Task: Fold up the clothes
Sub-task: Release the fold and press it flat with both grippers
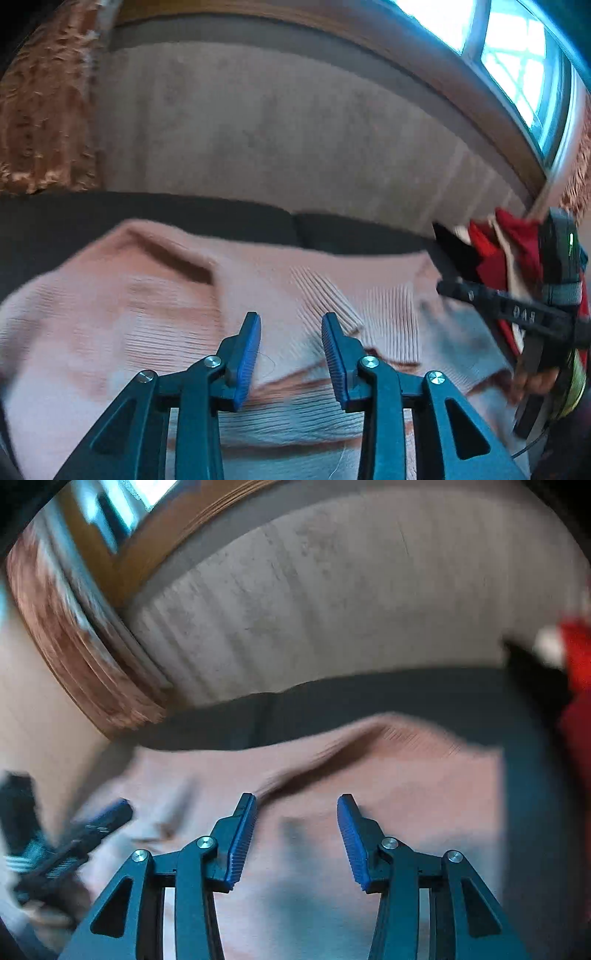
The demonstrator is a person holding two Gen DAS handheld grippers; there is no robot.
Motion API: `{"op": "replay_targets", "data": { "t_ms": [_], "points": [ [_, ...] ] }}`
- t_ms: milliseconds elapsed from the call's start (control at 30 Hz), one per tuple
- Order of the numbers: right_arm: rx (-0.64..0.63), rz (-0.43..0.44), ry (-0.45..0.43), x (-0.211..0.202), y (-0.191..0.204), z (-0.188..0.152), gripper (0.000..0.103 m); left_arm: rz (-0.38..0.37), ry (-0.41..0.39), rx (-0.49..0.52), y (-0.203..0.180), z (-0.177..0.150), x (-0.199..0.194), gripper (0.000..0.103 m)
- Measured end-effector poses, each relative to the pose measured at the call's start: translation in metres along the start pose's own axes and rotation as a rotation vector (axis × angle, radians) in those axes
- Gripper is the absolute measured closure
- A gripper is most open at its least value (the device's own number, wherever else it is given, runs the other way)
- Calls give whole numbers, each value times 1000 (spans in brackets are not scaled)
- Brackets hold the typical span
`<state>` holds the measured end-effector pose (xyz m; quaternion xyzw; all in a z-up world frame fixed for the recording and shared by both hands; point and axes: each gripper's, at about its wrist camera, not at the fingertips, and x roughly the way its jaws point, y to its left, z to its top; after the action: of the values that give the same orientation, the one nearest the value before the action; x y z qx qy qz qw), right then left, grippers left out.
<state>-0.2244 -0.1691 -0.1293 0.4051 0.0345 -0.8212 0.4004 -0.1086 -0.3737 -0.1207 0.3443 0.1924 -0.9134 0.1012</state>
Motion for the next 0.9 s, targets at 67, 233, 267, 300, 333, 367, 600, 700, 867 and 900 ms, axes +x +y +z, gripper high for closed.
{"op": "replay_targets", "data": {
  "t_ms": [67, 233, 267, 300, 333, 367, 600, 700, 867, 900],
  "points": [
    [-86, -56, 30, 8, -1, 5, 64, -20, 33, -15, 2, -5, 12, 68],
    [-235, -95, 105, 45, -4, 13, 72, -102, 20, -88, 19, -10, 14, 68],
    [-243, -107, 104, 52, -5, 16, 72, -104, 20, -91, 19, -11, 15, 68],
    [-231, -121, 87, 57, -7, 21, 72, -104, 19, -92, 18, -13, 16, 68],
    [-205, -135, 70, 62, -12, 26, 73, -98, 18, -87, 17, -13, 16, 69],
    [-158, -148, 55, 66, -20, 32, 74, -93, 17, -81, 16, -14, 17, 69],
    [21, -99, 10, 69, -52, 38, 74, -96, 15, -88, 12, -12, 26, 69],
    [70, -93, 3, 60, -60, 32, 74, -101, 14, -94, 11, -12, 28, 70],
    [101, -198, 9, 41, -65, 25, 67, -100, 13, -96, 16, -12, 26, 70],
    [89, -235, 1, 35, -61, 26, 64, -100, 13, -97, 17, -12, 25, 70]
  ]
}}
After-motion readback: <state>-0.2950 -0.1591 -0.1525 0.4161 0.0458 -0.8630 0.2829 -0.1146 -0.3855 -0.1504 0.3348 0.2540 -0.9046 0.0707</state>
